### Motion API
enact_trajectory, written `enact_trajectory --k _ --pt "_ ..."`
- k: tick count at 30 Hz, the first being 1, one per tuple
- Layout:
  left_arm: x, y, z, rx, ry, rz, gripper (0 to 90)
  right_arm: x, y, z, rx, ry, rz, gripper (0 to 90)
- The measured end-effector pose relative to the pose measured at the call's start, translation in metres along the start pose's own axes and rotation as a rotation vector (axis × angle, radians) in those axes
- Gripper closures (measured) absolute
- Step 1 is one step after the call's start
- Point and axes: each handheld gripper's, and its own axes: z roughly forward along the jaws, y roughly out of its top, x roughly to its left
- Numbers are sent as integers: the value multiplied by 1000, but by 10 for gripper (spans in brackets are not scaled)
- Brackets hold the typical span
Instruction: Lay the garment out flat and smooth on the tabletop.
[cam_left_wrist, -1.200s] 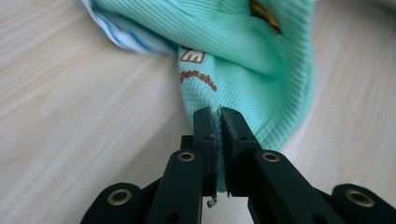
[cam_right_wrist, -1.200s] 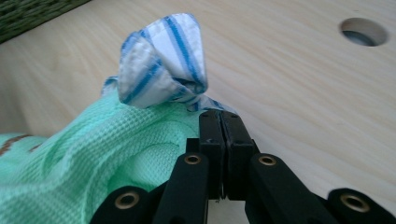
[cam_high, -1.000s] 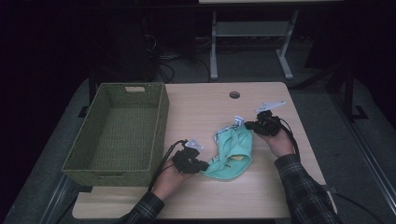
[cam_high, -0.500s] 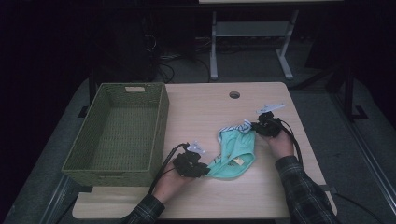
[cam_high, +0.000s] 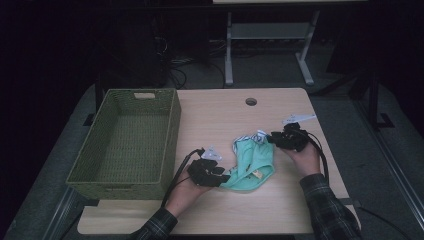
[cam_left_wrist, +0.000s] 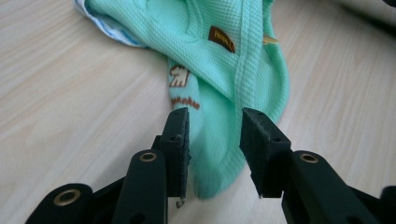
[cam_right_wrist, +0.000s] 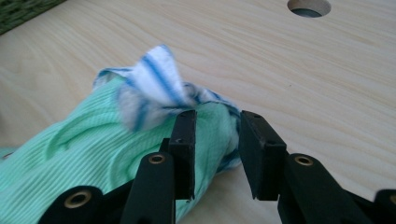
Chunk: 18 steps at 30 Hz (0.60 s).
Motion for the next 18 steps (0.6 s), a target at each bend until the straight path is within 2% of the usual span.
enact_trajectory --k 6,10,14,15,18 --pt "6 17 16 -3 -3 7 626 8 -8 -14 -26 18 -14 662" --pt "9 24 29 2 -2 16 626 12 -13 -21 -22 30 -29 650" --pt "10 30 42 4 -14 5 622 16 -19 -28 -26 37 -22 651" --pt "11 31 44 23 -16 20 620 16 -21 -30 -30 38 -26 650" --pt "11 32 53 22 -17 -1 614 18 -27 -34 -18 41 -19 647"
